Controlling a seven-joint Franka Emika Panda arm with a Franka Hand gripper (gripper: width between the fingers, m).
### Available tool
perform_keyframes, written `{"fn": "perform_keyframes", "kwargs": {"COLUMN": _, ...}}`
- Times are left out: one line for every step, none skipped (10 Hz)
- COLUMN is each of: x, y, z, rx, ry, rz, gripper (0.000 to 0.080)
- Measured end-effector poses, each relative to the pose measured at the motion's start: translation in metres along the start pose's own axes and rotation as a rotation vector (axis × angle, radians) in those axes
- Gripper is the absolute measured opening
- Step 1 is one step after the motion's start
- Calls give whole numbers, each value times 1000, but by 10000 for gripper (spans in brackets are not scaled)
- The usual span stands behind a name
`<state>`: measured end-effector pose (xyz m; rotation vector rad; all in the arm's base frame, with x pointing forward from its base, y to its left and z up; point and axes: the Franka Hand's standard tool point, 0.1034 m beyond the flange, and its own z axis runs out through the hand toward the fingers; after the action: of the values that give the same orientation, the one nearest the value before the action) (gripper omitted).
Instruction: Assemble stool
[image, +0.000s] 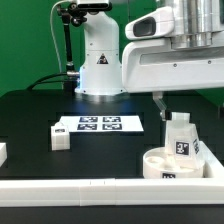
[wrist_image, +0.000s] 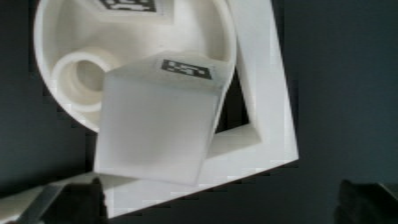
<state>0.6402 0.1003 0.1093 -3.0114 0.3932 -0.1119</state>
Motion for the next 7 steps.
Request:
{"fn": "perform_keyframes", "kwargs": {"x": 1, "y": 1, "z": 0, "rx": 0, "ry": 0, "rz": -61, "gripper": 649}}
{"fn": "perform_keyframes", "kwargs": {"x": 1, "y": 2, "z": 0, "rx": -1, "ry": 0, "rz": -93, "gripper": 649}}
{"fn": "perform_keyframes", "kwargs": {"x": 1, "y": 3, "z": 0, "rx": -3, "ry": 1, "rz": -184, "gripper": 649}}
{"fn": "perform_keyframes", "kwargs": {"x": 1, "y": 4, "z": 0, "rx": -10, "ry": 1, "rz": -265, "gripper": 649}}
{"fn": "perform_keyframes", "kwargs": {"x": 0, "y": 5, "z": 2, "rx": -19, "ry": -3, "rz": -404, "gripper": 649}}
{"fn": "perform_keyframes", "kwargs": {"x": -1, "y": 4, "z": 3, "rx": -25, "ry": -4, "rz": -519, "gripper": 649}}
{"fn": "perform_keyframes", "kwargs": {"x": -2, "y": 4, "z": 4, "rx": -30, "ry": -8, "rz": -616, "gripper": 649}}
